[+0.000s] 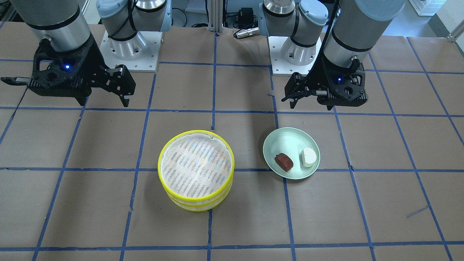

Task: Place buns in different layers of steamer
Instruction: 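Move the right gripper toward the steamer rim while the left gripper approaches the plate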

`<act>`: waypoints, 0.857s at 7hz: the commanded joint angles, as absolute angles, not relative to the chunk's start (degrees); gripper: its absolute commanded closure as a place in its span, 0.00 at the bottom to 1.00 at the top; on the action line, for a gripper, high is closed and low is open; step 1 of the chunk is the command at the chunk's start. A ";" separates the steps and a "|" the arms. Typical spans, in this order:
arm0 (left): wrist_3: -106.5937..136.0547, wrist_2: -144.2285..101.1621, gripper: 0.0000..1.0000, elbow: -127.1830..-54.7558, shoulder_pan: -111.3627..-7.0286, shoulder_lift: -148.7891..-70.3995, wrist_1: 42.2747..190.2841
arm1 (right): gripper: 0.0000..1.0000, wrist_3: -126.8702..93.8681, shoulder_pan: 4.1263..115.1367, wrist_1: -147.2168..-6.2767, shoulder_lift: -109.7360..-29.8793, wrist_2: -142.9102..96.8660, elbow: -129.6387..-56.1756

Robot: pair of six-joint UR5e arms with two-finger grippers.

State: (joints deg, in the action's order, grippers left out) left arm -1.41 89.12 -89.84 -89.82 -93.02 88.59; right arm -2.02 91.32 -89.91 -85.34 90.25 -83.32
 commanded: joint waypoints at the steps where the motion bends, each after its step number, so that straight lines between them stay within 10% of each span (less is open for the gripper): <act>1: -1.41 89.12 0.00 -89.74 -89.74 -92.99 88.59 | 0.00 -2.02 91.23 -89.91 -85.25 90.26 -83.32; 6: -2.90 89.12 0.00 -89.82 -88.51 -92.99 87.71 | 0.00 -5.52 94.98 -98.74 -75.71 90.70 -84.20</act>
